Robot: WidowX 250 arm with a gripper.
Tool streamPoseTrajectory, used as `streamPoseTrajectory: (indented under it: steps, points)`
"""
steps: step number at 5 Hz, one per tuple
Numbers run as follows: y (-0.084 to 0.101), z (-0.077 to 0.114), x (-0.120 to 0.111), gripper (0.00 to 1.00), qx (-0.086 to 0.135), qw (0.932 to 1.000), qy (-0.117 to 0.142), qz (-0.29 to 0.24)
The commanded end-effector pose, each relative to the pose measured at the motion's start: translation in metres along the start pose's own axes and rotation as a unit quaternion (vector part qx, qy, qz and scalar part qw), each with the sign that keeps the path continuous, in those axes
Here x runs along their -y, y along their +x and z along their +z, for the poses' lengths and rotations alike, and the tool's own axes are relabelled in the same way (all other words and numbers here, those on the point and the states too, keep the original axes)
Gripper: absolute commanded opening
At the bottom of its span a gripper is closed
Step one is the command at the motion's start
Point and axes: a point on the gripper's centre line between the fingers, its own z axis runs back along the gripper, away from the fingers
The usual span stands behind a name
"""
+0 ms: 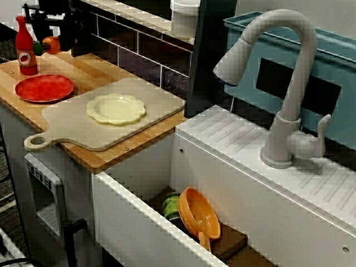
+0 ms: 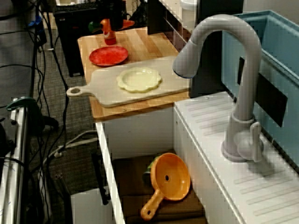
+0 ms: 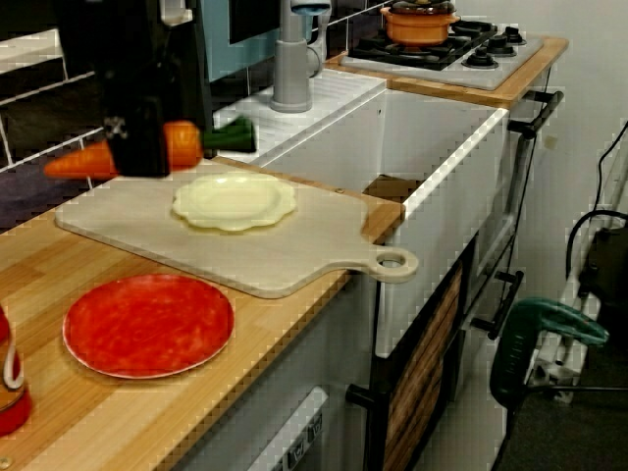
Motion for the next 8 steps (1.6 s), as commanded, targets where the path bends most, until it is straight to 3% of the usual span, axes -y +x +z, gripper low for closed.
streamPoseTrajectory:
  steps: [1,2,3,4,5,7,8]
  points:
    - [-0.012,0.063,0.031,0.00,0.061,0.9980,-0.012,-0.009]
    - [-0.025,0.058,0.050,0.00,0.088,0.9960,-0.014,0.009]
    - [-0.034,0.043,0.065,0.00,0.100,0.9948,-0.011,0.014]
    - [-0.034,0.030,0.068,0.00,0.068,0.9968,-0.022,0.035]
    - [-0.040,0.022,0.074,0.00,0.072,0.9965,-0.025,0.033]
    - [-0.044,-0.006,0.082,0.00,0.051,0.9962,-0.014,0.069]
    - [-0.046,-0.018,0.088,0.00,0.053,0.9958,-0.008,0.075]
